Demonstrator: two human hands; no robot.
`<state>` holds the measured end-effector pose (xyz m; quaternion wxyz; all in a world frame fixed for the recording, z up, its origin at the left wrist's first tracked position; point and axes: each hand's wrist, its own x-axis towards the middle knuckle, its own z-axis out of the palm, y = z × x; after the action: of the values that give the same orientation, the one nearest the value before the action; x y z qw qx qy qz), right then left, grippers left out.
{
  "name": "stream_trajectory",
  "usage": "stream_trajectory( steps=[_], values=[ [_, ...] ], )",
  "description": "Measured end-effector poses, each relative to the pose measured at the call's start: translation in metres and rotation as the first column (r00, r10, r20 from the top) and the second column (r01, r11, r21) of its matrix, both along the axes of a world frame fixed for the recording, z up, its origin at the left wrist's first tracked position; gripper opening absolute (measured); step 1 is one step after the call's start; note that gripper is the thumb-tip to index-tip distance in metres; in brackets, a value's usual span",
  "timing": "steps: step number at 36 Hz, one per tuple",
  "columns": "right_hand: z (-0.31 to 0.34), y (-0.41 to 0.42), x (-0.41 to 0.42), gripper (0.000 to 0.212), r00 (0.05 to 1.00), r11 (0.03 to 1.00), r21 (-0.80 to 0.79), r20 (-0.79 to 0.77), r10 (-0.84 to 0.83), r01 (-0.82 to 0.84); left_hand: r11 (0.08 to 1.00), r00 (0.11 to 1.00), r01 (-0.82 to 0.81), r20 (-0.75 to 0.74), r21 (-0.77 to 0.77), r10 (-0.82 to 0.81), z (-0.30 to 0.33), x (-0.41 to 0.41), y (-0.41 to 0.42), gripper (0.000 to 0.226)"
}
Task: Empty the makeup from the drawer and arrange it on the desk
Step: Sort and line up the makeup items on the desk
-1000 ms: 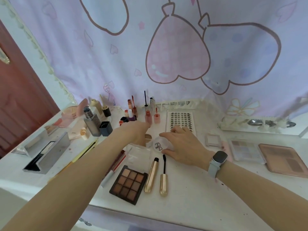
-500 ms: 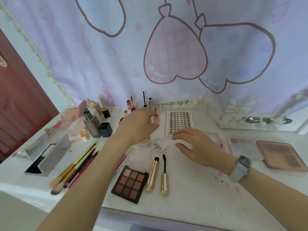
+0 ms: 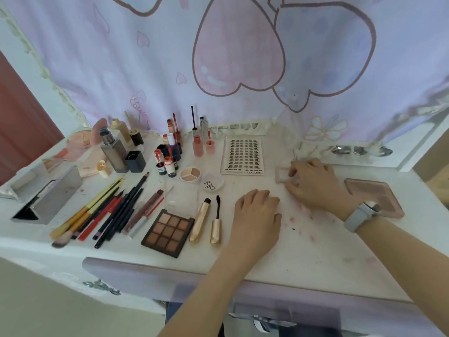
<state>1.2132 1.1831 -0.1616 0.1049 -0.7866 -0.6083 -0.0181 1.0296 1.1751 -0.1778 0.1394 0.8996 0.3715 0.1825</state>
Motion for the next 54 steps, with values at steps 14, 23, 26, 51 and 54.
stream_trajectory(
  steps=[14, 23, 26, 51, 54],
  values=[
    [0.013, -0.023, -0.001, 0.032, 0.975, 0.962, 0.249, -0.159, 0.152, -0.110, 0.999, 0.989, -0.028, 0.143, -0.035, 0.033, -0.011, -0.002, 0.006, 0.036],
    [0.013, -0.068, -0.040, 0.062, 0.881, 0.907, 0.311, -0.289, 0.374, -0.283, 0.846, 0.748, 0.140, 0.615, -0.515, 0.250, 0.006, -0.012, 0.005, 0.018],
    [0.009, -0.071, -0.049, 0.063, 0.849, 0.901, 0.328, -0.350, 0.397, -0.286, 0.853, 0.708, 0.156, 0.659, -0.499, 0.256, 0.008, -0.015, 0.004, 0.022],
    [0.030, -0.078, -0.033, 0.032, 0.653, 0.928, 0.326, -0.667, 0.360, -0.178, 0.891, 0.776, 0.225, 0.625, -0.395, 0.082, 0.007, -0.015, -0.003, 0.063],
    [0.029, -0.083, -0.025, 0.040, 0.807, 0.870, 0.249, -0.329, 0.490, -0.426, 0.845, 0.751, 0.286, 0.653, -0.451, 0.095, 0.011, -0.017, -0.005, 0.069]
  ],
)
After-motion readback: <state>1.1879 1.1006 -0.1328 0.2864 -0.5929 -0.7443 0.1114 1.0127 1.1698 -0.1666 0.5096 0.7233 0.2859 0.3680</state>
